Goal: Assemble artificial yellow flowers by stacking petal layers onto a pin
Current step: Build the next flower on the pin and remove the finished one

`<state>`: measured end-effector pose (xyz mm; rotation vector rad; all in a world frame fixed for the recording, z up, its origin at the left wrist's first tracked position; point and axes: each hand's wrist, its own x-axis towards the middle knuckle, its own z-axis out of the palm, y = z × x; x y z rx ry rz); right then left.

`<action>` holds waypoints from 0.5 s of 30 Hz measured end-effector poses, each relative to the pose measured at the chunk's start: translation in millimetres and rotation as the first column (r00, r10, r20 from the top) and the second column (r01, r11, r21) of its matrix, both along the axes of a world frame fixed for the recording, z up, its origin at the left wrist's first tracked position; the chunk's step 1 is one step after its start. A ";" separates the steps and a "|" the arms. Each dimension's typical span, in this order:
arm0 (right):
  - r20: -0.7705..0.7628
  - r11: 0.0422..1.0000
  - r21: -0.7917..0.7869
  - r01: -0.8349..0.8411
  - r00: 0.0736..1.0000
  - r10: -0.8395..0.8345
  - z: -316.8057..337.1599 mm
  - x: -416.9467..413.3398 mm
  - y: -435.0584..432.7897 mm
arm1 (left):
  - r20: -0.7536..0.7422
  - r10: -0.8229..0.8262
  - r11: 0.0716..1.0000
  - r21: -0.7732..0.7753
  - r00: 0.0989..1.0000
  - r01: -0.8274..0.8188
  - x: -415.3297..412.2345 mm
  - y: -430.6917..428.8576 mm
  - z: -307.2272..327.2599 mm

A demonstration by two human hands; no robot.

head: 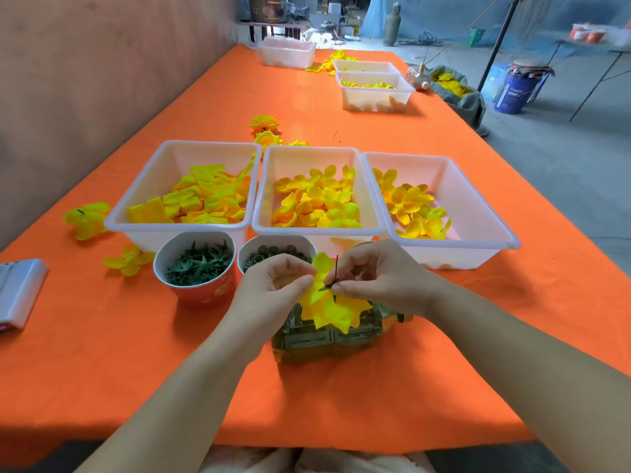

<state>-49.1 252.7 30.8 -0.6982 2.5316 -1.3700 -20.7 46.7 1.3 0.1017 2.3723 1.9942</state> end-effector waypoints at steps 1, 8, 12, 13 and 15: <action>0.007 1.000 0.008 -0.024 1.000 0.023 3.7 -0.8 0.5 | -0.005 0.010 1.000 0.007 1.000 -0.010 -0.9 0.3 0.3; -0.132 0.985 0.147 -0.092 0.985 0.111 48.9 -6.5 -3.8 | 0.167 0.053 0.960 0.263 0.985 -0.096 -6.9 1.4 6.7; -0.204 0.997 0.032 -0.075 0.976 0.080 83.1 -8.0 1.2 | 0.220 0.114 0.926 0.329 0.969 -0.184 -9.9 7.5 8.4; -0.193 0.997 -0.012 -0.072 0.979 0.068 89.7 -9.8 4.4 | 0.231 0.131 0.924 0.325 0.964 -0.203 -9.8 7.7 9.1; -0.163 0.990 -0.134 -0.039 0.986 0.017 95.4 -14.7 10.0 | 0.246 0.119 0.934 0.300 0.962 -0.192 -10.4 6.1 9.4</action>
